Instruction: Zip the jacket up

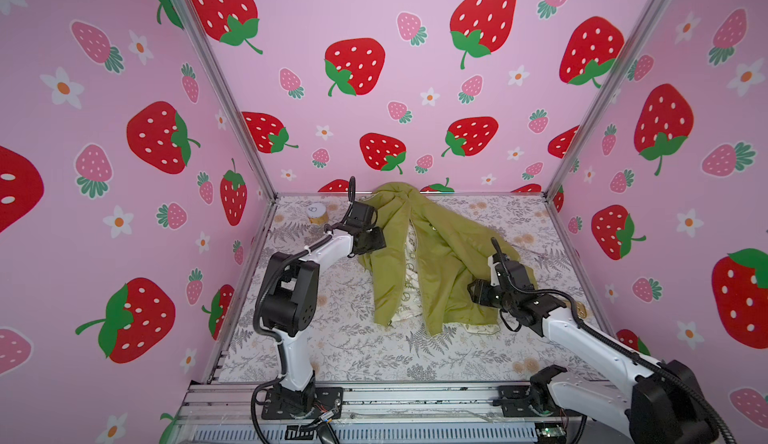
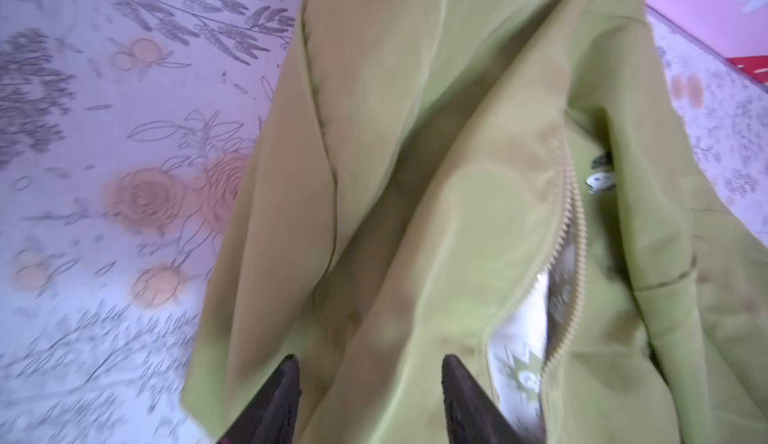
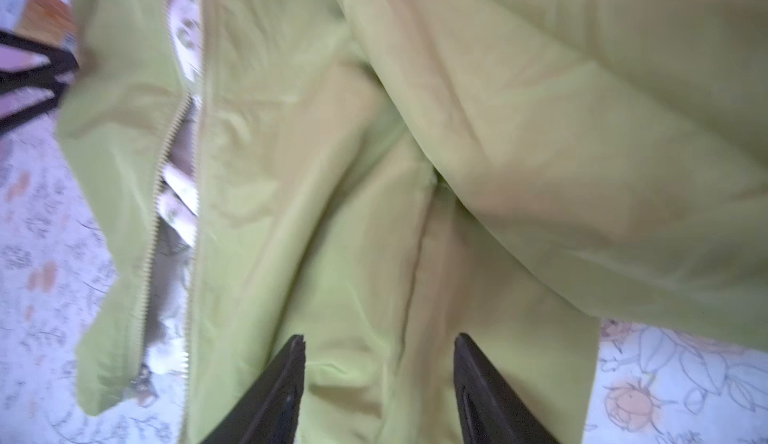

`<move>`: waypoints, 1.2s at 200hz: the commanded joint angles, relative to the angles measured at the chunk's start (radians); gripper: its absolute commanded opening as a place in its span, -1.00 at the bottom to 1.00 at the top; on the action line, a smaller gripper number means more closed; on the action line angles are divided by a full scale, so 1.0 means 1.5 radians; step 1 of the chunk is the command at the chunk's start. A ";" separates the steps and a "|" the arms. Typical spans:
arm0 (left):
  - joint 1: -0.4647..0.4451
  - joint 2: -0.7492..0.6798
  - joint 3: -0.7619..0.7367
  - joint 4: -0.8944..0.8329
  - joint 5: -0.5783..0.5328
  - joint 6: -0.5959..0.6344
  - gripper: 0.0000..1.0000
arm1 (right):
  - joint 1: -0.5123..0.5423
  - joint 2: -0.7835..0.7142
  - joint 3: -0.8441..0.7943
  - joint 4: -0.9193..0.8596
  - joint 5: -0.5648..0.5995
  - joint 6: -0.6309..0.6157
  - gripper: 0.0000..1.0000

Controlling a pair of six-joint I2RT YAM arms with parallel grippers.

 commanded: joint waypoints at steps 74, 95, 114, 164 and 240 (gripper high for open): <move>-0.063 -0.487 -0.480 0.028 0.136 -0.216 0.23 | 0.256 0.236 0.092 0.301 -0.117 0.136 0.21; -0.091 -0.566 -0.567 0.067 0.137 -0.276 0.27 | 0.274 0.308 0.114 0.337 -0.122 0.154 0.25; -0.100 -0.611 -0.634 0.117 0.141 -0.324 0.31 | 0.274 0.357 0.116 0.379 -0.139 0.182 0.25; -0.128 -0.575 -0.671 0.208 0.161 -0.368 0.32 | 0.275 0.437 0.127 0.442 -0.161 0.228 0.18; -0.180 -0.446 -0.667 0.348 0.173 -0.398 0.24 | 0.274 0.465 0.134 0.479 -0.176 0.250 -0.03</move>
